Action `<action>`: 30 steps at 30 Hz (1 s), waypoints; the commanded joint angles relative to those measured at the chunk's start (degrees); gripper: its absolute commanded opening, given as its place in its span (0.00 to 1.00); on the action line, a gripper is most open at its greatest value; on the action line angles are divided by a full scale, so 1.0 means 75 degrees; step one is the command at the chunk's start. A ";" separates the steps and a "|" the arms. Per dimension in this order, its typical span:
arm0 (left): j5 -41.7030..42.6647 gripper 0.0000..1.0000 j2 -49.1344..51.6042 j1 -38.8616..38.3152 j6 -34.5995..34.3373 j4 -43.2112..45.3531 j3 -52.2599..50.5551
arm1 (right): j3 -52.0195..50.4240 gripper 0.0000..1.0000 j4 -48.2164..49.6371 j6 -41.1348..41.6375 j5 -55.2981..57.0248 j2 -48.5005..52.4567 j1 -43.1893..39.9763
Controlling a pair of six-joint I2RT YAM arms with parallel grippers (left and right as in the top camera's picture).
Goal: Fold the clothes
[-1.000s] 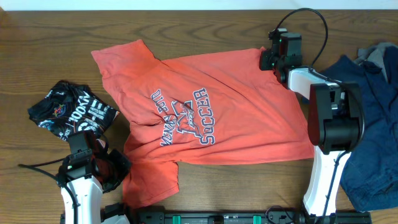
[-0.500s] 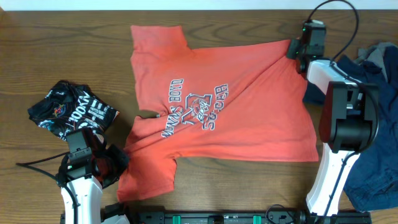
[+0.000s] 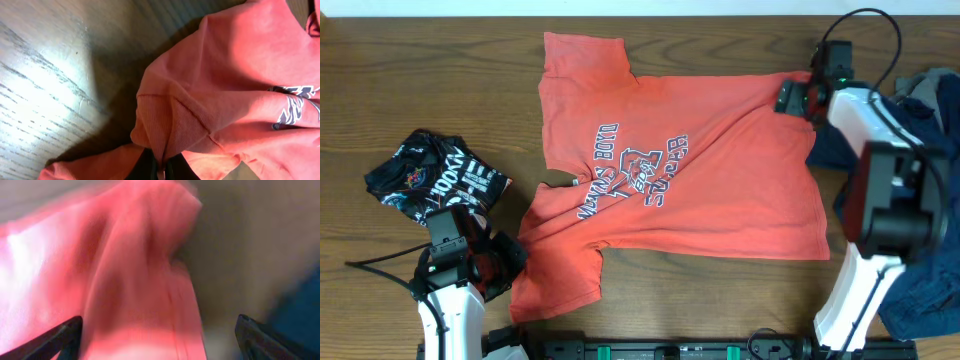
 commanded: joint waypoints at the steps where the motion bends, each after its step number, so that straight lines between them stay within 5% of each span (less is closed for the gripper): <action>1: -0.0128 0.06 0.0026 0.0047 0.0102 -0.0006 0.0122 | 0.0134 0.95 -0.1291 0.0682 -0.0047 -0.1480 0.0058; 5: -0.0125 0.07 0.0026 0.0047 0.0105 -0.0009 0.0122 | 0.0012 0.95 -0.3550 0.1801 -0.0052 -0.2232 0.0044; 9: -0.0128 0.07 0.0026 0.0047 0.0105 -0.0009 0.0122 | -0.0694 0.97 -0.4418 0.2055 -0.0455 -0.2766 0.0090; 19: -0.0128 0.07 0.0026 0.0047 0.0105 -0.0009 0.0122 | -0.4042 0.93 -0.3244 0.2576 -0.0909 -0.4237 0.0003; 30: -0.0128 0.07 0.0026 0.0047 0.0105 -0.0038 0.0122 | -0.6003 0.95 -0.2034 0.3815 -0.0903 -0.4345 -0.0099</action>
